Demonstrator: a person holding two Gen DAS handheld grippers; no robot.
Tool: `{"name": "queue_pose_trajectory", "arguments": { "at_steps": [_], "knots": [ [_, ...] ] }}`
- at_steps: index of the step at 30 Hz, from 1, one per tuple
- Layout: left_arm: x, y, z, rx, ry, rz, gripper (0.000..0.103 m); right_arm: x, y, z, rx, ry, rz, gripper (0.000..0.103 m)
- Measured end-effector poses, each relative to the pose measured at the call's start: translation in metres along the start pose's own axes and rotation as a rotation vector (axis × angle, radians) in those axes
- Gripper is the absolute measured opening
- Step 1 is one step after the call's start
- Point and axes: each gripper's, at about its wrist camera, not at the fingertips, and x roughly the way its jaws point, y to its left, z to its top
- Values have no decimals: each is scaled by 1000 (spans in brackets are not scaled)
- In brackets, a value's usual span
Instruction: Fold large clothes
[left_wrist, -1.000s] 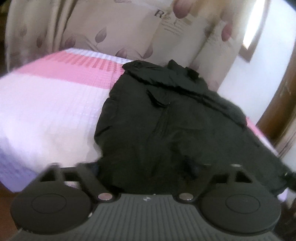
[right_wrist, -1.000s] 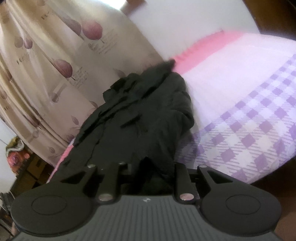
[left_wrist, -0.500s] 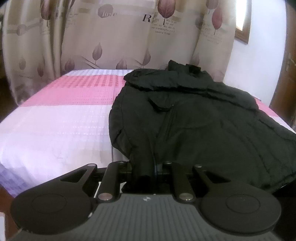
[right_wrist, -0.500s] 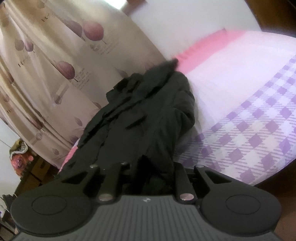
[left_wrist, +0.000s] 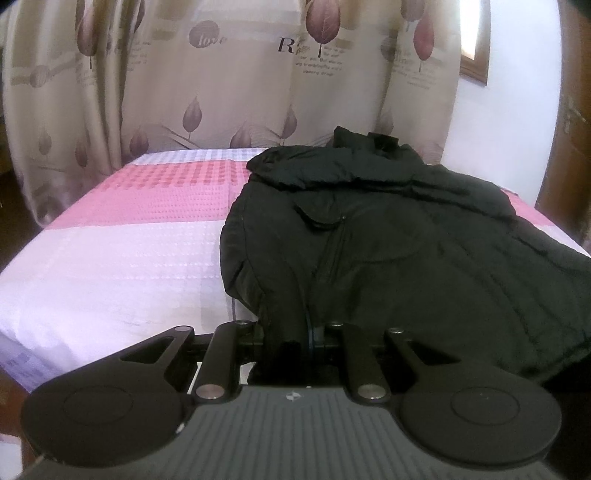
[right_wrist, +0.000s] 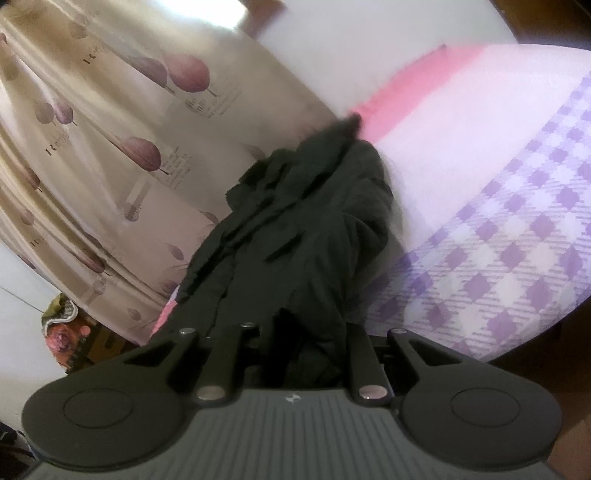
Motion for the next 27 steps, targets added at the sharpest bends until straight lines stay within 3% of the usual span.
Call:
{"name": "queue_pose_trajectory", "arguments": {
  "at_steps": [12, 20, 27],
  "knots": [
    [-12, 12, 3, -71, 0, -44, 17, -11, -4, 0, 57, -4, 52, 15],
    [-20, 32, 9, -232, -22, -115, 17, -17, -2, 3, 115, -15, 113, 15],
    [-23, 31, 19, -277, -43, -125, 17, -17, 7, 12, 157, -39, 190, 15]
  ]
}}
